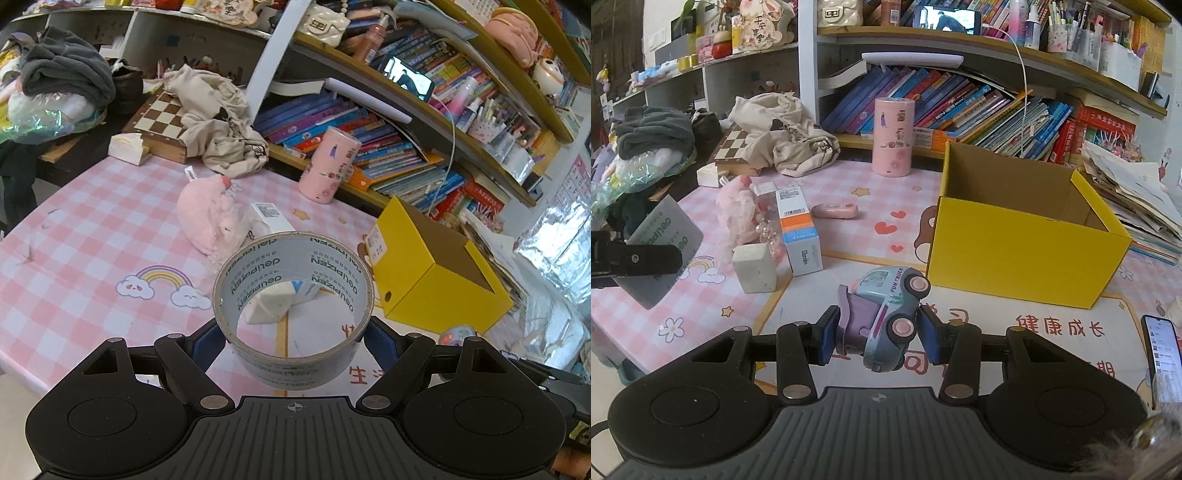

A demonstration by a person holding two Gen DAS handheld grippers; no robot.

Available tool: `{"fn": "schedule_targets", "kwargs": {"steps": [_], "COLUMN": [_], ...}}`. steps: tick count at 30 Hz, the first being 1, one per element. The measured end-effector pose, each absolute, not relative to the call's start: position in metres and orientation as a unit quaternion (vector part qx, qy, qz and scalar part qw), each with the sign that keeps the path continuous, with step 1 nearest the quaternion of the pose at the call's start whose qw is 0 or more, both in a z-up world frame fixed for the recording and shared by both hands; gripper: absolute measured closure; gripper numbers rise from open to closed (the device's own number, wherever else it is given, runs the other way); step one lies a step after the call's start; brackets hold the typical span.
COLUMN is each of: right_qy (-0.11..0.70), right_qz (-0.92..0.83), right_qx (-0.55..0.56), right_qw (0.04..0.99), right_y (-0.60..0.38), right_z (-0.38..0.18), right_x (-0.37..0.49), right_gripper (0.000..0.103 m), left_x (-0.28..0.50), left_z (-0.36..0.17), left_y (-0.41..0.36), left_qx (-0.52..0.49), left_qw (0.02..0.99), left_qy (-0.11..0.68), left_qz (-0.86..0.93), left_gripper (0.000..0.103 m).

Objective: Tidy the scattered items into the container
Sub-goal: 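Carry the tape roll and toy car over the yellow box with both tools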

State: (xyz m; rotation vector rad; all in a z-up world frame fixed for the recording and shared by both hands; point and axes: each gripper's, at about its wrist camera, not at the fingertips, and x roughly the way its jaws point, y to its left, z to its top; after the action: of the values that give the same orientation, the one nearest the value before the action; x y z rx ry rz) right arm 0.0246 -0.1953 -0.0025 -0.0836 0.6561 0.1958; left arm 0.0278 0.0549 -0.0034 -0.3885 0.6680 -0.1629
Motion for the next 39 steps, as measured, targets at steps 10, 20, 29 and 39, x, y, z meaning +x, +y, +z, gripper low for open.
{"fn": "schedule_targets", "kwargs": {"steps": [10, 20, 29, 39], "right_qy": [0.32, 0.329, 0.328, 0.322], "right_qz": [0.08, 0.048, 0.023, 0.007], "right_qx": [-0.028, -0.018, -0.011, -0.003], "right_qw": [0.944, 0.943, 0.944, 0.947], "right_y": [-0.215, -0.241, -0.264, -0.29], "right_z": [0.006, 0.005, 0.008, 0.013], "right_x": [0.019, 0.009, 0.006, 0.024], "right_gripper": [0.06, 0.06, 0.06, 0.06], "left_x": [0.026, 0.035, 0.045, 0.068], "left_z": [0.008, 0.008, 0.008, 0.013], "left_y": [0.042, 0.012, -0.013, -0.045], "left_qx": [-0.177, -0.157, -0.144, -0.12], "left_qw": [0.928, 0.924, 0.92, 0.919], "left_qy": [0.313, 0.32, 0.324, 0.322], "left_qz": [-0.095, -0.138, -0.168, -0.194], "left_gripper": [0.021, 0.021, 0.02, 0.02]}}
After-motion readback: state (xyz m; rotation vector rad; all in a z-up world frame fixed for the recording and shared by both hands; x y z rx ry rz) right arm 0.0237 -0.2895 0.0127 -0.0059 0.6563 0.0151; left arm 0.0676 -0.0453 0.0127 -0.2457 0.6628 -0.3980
